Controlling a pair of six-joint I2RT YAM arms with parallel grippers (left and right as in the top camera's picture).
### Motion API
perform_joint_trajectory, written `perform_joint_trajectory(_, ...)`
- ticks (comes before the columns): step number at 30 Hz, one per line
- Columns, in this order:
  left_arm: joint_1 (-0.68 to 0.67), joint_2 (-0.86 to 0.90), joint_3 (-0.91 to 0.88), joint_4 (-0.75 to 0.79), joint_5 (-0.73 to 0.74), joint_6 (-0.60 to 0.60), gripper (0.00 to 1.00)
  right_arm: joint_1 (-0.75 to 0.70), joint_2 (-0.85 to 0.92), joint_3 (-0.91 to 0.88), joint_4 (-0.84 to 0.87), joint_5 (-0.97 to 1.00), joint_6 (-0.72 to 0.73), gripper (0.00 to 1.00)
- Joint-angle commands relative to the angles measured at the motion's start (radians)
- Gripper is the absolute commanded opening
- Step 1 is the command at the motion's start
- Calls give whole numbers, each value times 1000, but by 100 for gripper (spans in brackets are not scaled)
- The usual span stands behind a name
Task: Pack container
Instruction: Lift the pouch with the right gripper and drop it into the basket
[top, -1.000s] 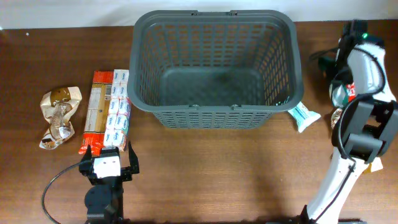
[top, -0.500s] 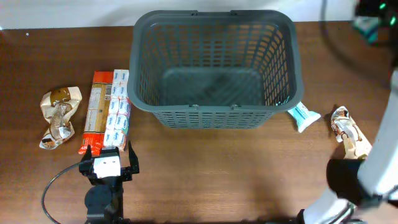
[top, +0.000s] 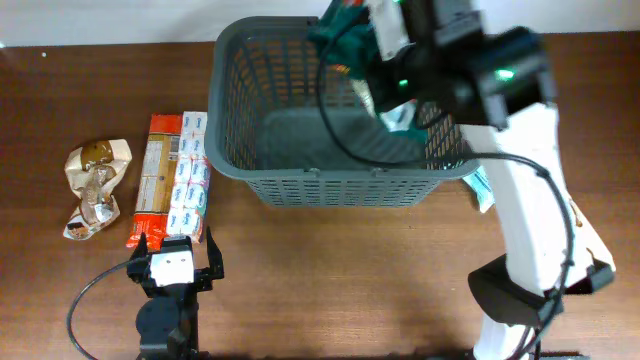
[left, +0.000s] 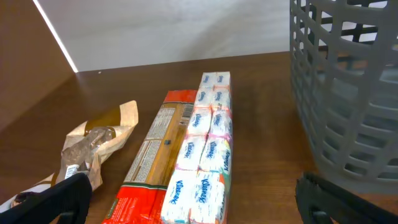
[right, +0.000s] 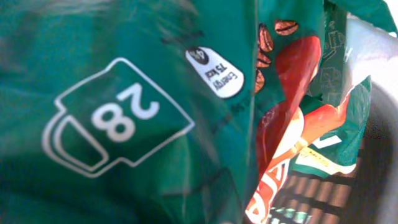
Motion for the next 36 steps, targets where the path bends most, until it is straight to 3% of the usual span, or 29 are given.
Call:
perform_joint_trajectory(1, -3, -6, -5, 3, -11, 16, 99, 16, -8, -94, 69, 29, 24, 3)
perform_joint_trajectory(14, -3, -6, -5, 3, -11, 16, 99, 16, 14, -545, 262, -6, 92, 4)
perform_joint_trajectory(24, -3, -6, -5, 3, -11, 16, 99, 16, 13, -597, 259, -69, 91, 4)
perform_joint_trajectory(25, -3, -6, -5, 3, -11, 16, 99, 16, 13, -597, 258, -69, 91, 24)
perform_joint_trajectory(26, -3, -6, -5, 3, -11, 16, 99, 16, 9, -596, 259, -69, 91, 62)
perform_joint_trajectory(27, -3, -6, -5, 3, -11, 16, 99, 16, -2, -579, 258, -65, 85, 84)
perform_joint_trajectory(30, -3, -6, -5, 3, -11, 16, 99, 16, -35, -518, 257, -33, 72, 83)
perform_joint_trajectory(36, -3, -6, -5, 3, -11, 16, 99, 1, -108, -245, 195, 208, 72, 81)
